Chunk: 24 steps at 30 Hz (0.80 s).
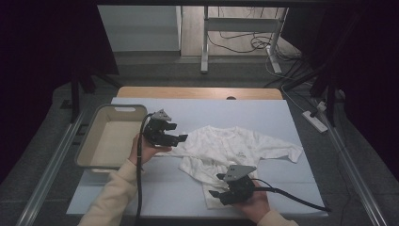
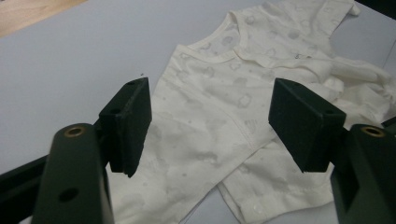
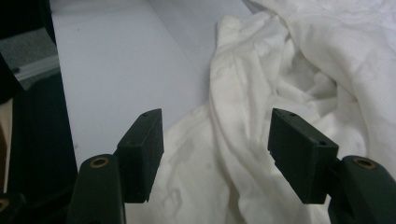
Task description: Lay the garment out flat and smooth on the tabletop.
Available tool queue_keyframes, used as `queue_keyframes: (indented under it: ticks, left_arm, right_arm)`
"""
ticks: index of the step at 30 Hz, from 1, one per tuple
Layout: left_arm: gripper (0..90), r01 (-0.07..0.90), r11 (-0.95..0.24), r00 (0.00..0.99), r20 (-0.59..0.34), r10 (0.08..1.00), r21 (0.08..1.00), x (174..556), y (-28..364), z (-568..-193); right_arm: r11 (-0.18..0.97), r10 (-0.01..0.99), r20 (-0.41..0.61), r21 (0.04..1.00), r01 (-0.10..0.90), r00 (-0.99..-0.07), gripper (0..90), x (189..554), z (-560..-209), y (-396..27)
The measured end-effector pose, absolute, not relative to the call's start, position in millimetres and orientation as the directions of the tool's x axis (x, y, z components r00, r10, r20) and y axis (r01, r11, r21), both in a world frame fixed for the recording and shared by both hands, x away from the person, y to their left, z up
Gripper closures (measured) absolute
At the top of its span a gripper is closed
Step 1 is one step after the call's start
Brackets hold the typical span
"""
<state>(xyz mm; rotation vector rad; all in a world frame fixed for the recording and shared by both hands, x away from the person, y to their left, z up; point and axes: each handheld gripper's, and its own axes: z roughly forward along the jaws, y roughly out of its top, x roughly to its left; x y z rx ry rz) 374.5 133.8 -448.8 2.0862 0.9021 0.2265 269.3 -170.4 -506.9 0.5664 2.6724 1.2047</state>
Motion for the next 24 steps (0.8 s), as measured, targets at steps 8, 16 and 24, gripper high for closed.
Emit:
queue_keyframes:
  ticks: [8,16,24]
  left_arm:
    - [30.8,0.523,-0.395,0.726,-0.151,0.671,0.755,375,134,-449]
    - [30.8,0.522,-0.395,0.725,-0.150,0.672,0.756,375,134,-449]
    - [30.7,0.521,-0.396,0.726,-0.149,0.671,0.756,375,134,-449]
  right_arm:
    - [0.589,0.396,0.040,0.756,0.287,-0.917,37.1,282,-508,-157]
    - [0.589,0.382,0.060,0.753,0.293,-0.922,38.3,296,-507,-143]
    - [0.606,0.391,0.044,0.740,0.293,-0.919,38.3,314,-509,-126]
